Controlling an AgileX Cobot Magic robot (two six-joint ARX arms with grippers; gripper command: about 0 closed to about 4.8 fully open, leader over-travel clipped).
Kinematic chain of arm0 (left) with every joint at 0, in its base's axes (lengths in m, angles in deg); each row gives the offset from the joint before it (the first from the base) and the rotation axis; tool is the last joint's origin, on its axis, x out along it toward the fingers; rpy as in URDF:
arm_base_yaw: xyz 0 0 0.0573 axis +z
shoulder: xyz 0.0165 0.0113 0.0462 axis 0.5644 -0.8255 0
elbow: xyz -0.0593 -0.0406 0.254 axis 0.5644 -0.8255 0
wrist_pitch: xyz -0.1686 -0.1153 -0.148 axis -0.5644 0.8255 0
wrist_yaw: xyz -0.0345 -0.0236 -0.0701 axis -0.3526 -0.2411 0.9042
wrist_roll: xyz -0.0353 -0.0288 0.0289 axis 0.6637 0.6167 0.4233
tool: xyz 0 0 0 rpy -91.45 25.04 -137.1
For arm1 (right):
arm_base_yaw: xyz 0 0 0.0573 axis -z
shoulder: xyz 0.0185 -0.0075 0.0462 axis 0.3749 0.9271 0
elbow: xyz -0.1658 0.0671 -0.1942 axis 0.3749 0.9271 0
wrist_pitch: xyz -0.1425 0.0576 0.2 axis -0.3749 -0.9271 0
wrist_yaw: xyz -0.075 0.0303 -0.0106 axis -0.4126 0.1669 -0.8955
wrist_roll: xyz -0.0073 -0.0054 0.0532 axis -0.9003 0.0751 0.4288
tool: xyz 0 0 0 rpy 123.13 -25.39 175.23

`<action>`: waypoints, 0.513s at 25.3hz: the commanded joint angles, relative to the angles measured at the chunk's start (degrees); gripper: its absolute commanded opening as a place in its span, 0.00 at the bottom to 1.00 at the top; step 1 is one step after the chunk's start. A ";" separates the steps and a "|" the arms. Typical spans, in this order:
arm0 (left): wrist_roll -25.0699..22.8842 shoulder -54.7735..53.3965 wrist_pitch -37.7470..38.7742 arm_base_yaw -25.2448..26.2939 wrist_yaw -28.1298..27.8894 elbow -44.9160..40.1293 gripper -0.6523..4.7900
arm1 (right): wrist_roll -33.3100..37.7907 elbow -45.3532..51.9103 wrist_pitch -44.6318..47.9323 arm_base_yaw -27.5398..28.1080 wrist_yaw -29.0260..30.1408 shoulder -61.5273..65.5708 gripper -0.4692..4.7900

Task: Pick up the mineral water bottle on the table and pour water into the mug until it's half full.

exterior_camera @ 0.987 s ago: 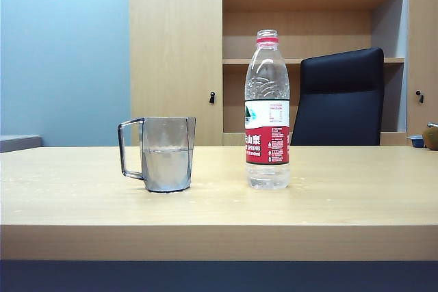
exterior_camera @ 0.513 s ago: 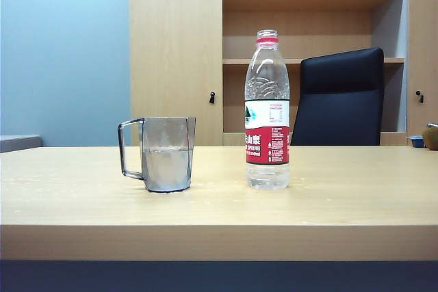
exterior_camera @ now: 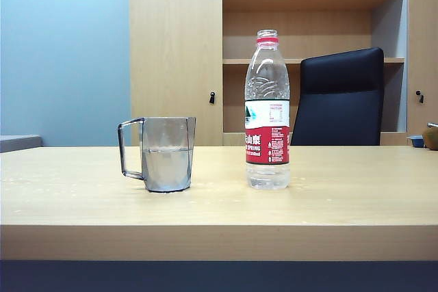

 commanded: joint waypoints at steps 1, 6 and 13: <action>-0.02 -0.07 0.31 -0.02 0.09 0.09 0.11 | 0.26 0.33 -1.33 0.02 0.00 -0.15 0.08; -0.02 -0.07 0.31 -0.02 0.09 0.09 0.11 | 4.13 0.33 -3.34 0.09 -1.29 -0.15 0.07; -0.02 -0.07 0.31 -0.02 0.09 0.09 0.11 | 7.45 0.33 -2.58 0.11 -2.97 -0.15 0.07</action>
